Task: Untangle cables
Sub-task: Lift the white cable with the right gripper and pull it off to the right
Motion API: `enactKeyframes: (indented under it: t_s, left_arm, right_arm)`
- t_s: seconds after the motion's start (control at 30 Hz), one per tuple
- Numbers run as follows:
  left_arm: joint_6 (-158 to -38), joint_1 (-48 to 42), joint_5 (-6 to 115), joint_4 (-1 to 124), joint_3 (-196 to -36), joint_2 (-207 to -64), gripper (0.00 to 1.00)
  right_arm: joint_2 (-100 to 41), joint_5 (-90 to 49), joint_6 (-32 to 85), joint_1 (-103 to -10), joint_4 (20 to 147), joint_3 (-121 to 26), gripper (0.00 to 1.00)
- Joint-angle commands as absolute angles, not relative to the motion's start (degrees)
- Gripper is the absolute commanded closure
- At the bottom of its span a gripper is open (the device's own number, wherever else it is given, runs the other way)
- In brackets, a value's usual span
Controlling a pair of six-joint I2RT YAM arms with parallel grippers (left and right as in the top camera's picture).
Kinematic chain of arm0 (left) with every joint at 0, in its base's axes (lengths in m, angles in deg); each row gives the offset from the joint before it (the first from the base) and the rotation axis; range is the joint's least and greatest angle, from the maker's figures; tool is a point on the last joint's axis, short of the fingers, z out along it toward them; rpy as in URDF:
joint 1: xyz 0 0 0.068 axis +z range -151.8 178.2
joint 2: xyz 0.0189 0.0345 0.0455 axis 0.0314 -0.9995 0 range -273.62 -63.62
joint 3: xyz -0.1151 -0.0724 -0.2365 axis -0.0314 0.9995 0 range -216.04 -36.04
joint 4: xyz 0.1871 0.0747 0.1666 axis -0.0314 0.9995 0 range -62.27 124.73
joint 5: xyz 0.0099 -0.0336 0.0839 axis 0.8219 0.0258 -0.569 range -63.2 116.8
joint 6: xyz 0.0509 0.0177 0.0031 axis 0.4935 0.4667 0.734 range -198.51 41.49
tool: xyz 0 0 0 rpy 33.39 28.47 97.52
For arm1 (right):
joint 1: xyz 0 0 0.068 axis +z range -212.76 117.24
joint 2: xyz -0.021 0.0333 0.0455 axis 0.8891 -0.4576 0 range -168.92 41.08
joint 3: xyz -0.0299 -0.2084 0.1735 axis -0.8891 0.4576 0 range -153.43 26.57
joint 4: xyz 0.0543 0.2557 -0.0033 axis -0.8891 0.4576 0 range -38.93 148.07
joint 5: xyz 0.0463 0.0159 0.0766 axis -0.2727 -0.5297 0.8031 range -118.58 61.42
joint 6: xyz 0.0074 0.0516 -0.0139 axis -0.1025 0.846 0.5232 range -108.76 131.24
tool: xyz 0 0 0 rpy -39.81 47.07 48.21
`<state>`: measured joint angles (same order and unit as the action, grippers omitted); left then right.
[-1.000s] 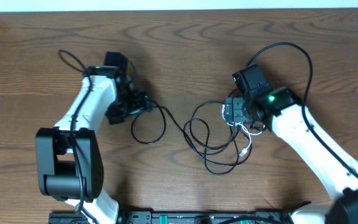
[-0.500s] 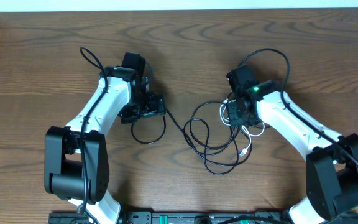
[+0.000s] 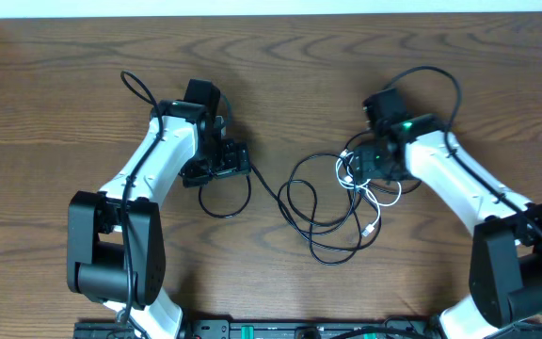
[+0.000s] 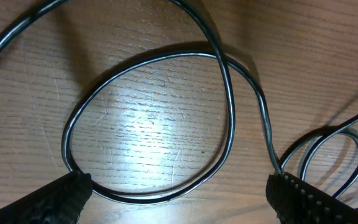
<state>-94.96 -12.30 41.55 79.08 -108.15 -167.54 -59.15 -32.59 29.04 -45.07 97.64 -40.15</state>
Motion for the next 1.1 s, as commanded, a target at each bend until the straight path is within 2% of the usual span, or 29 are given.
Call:
enactKeyframes:
  t_s: [0.0,0.1,0.33,0.4,0.53,0.57,0.6,0.63,0.67,0.83,1.07]
  left_arm:
    - [-94.2,-12.3,41.8,79.2,-108.2,-167.3,0.05]
    - [-94.2,-12.3,41.8,79.2,-108.2,-167.3,0.05]
    - [-94.2,-12.3,41.8,79.2,-108.2,-167.3,0.05]
    - [-94.2,-12.3,41.8,79.2,-108.2,-167.3,0.05]
    - [-94.2,-12.3,41.8,79.2,-108.2,-167.3,0.05]
    - [-94.2,-12.3,41.8,79.2,-108.2,-167.3,0.05]
    - [-94.2,-12.3,41.8,79.2,-108.2,-167.3,0.05]
    - [-94.2,-12.3,41.8,79.2,-108.2,-167.3,0.05]
    - [-94.2,-12.3,41.8,79.2,-108.2,-167.3,0.05]
    - [-94.2,-12.3,41.8,79.2,-108.2,-167.3,0.05]
    - [-94.2,-12.3,41.8,79.2,-108.2,-167.3,0.05]
  right_arm:
    - [-58.5,-27.9,30.0,-47.1,97.4,-41.2,0.22]
    - [-59.1,-26.9,30.1,-47.2,97.8,-41.2,0.31]
    - [-59.3,-26.5,30.1,-47.1,97.7,-41.1,0.32]
    - [-59.3,-26.5,30.2,-46.9,97.3,-41.0,0.39]
    - [-59.3,-26.5,31.1,-45.8,95.5,-40.3,0.46]
    - [-59.3,-26.5,31.1,-45.8,95.1,-40.3,0.50]
    - [-59.3,-26.4,31.1,-45.8,94.9,-40.3,0.60]
    - [-59.0,-26.2,30.7,-45.9,94.8,-40.5,0.85]
    - [-58.9,-25.7,30.3,-45.9,94.8,-40.6,0.99]
    - [-54.3,-19.7,26.9,-47.6,95.6,-41.9,0.99]
    - [-36.1,-16.0,24.3,-50.2,95.5,-43.0,0.99]
